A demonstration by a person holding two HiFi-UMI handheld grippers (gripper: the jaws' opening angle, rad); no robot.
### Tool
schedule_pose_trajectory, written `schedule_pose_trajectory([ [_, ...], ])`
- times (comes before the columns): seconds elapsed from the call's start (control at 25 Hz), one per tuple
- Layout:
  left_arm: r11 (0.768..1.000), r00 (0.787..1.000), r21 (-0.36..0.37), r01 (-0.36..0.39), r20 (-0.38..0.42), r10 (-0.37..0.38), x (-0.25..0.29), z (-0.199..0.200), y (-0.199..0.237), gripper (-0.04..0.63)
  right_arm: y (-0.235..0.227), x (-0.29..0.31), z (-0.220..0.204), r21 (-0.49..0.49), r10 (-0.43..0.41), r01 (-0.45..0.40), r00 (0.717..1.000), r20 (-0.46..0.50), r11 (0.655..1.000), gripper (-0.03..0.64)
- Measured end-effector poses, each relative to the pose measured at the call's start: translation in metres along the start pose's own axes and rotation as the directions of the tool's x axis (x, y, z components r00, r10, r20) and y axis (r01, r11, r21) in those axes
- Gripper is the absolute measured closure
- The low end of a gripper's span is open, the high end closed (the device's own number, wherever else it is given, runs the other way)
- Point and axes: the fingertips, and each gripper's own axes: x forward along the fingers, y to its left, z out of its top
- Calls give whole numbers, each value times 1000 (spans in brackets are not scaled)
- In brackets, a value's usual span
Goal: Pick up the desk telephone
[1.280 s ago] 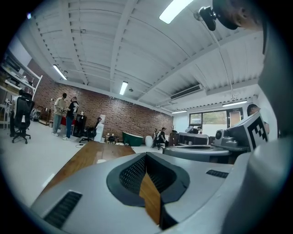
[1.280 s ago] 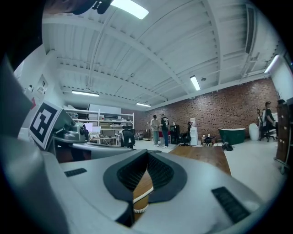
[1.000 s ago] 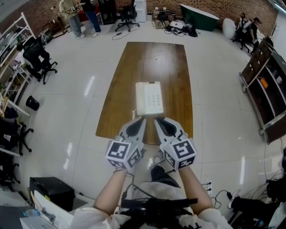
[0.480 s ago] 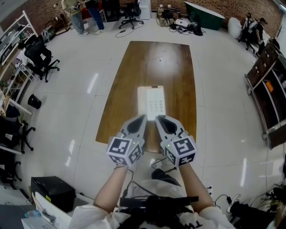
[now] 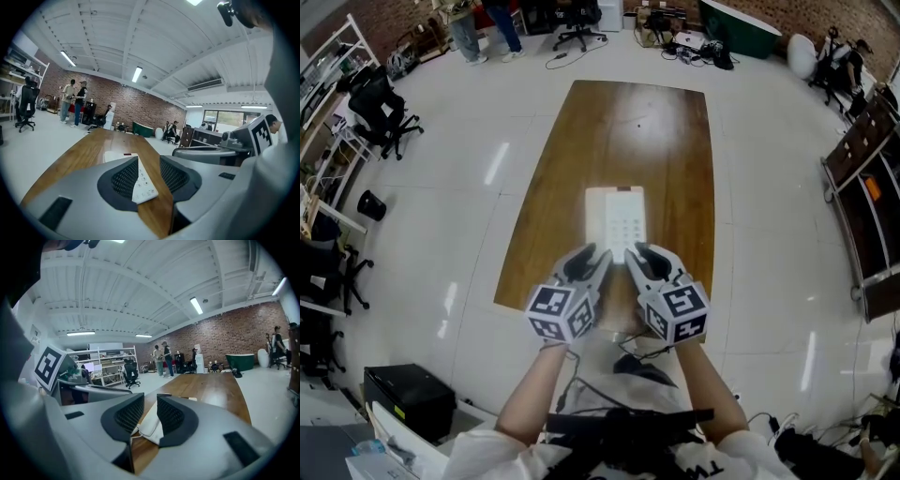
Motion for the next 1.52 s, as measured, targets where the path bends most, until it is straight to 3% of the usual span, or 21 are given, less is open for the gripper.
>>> schedule_pose_trajectory([
  [0.08, 1000, 999, -1, -19, -30, 19, 8, -9, 9, 394, -8, 8, -6, 11, 7, -7, 1000, -22, 1000, 526],
  [0.16, 999, 997, -10, -45, -62, 44, 16, -20, 19, 340, -17, 15, -15, 26, 20, -18, 998, -52, 999, 462],
  [0.44, 992, 983, -30, -121, -142, 116, 36, -46, 54, 290, -39, 35, -40, 65, 37, -29, 992, -119, 997, 397],
  [0.68, 989, 969, -52, -136, -213, 122, 51, -68, 76, 224, -52, 54, -55, 102, 41, -25, 987, -158, 994, 371],
  [0.76, 988, 965, -68, -140, -234, 120, 57, -76, 83, 218, -57, 60, -62, 129, 50, -27, 983, -176, 991, 330],
  [0.84, 987, 958, -80, -142, -262, 117, 62, -87, 88, 174, -63, 64, -71, 163, 59, -26, 978, -200, 986, 323],
  [1.0, 984, 945, -106, -143, -311, 104, 73, -105, 97, 172, -78, 73, -90, 230, 67, -10, 968, -241, 973, 273],
  [1.08, 981, 940, -128, -143, -329, 94, 77, -111, 102, 141, -83, 77, -95, 256, 66, 0, 966, -250, 967, 273],
  [1.36, 980, 898, -141, -142, -435, 67, 89, -135, 108, 140, -94, 90, -118, 354, 97, 14, 951, -294, 935, 252],
  [1.52, 978, 886, -165, -130, -461, 40, 99, -139, 106, 141, -100, 98, -122, 391, 114, 18, 944, -310, 920, 252],
])
